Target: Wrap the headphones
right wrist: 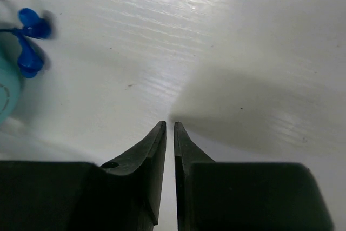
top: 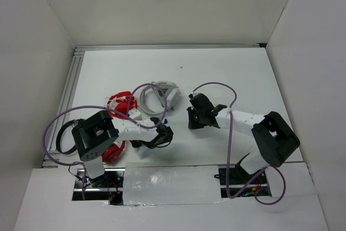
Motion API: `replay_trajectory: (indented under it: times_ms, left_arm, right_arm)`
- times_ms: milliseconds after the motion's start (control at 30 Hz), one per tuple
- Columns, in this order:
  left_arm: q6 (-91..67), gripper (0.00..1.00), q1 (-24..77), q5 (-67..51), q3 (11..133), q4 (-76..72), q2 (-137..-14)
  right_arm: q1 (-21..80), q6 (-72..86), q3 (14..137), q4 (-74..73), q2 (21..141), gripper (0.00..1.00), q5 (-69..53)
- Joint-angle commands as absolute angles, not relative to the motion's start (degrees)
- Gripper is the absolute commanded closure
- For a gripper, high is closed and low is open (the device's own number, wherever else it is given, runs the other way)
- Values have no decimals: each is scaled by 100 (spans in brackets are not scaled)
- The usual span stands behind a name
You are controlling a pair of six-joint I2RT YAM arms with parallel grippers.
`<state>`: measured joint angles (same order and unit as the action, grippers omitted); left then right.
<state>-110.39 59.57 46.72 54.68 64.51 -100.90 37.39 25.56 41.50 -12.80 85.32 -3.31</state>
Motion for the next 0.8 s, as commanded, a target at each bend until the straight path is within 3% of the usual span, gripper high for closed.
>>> replay_trajectory:
  times_ms: [0,67,100,167,200,267,333,600,767]
  left_arm:
    - [-13166,99,6126,5044,5537,7893,-9977]
    - [-12991,83,6144,5124,5607,7884,-9880]
    - [-12990,65,6144,5124,5607,7892,-9844]
    - [-12868,46,6170,5159,5642,7901,-9774]
    - [-12824,37,6187,5142,5669,7884,-9747]
    - [-12675,31,6266,5106,5739,7893,-9607]
    - [-12613,1,6345,5106,5748,7875,-9493]
    - [-12217,1,6442,4922,5801,7884,-8931]
    - [-11849,1,6469,4782,5958,7892,-8579]
  right_arm:
    - [3814,2470,4403,-1494,8429,81,123]
    - [3814,2435,4473,-1573,8481,80,193]
    - [3806,2435,4552,-1617,8516,78,193]
    - [3814,2435,4588,-1609,8552,77,158]
    - [3806,2443,4562,-1565,8526,77,158]
    - [3806,2435,4597,-1529,8438,75,106]
    - [3814,2391,4640,-1538,8377,75,44]
    - [3823,2470,4623,-1591,7938,60,123]
    - [3823,2487,4623,-1652,7621,57,316]
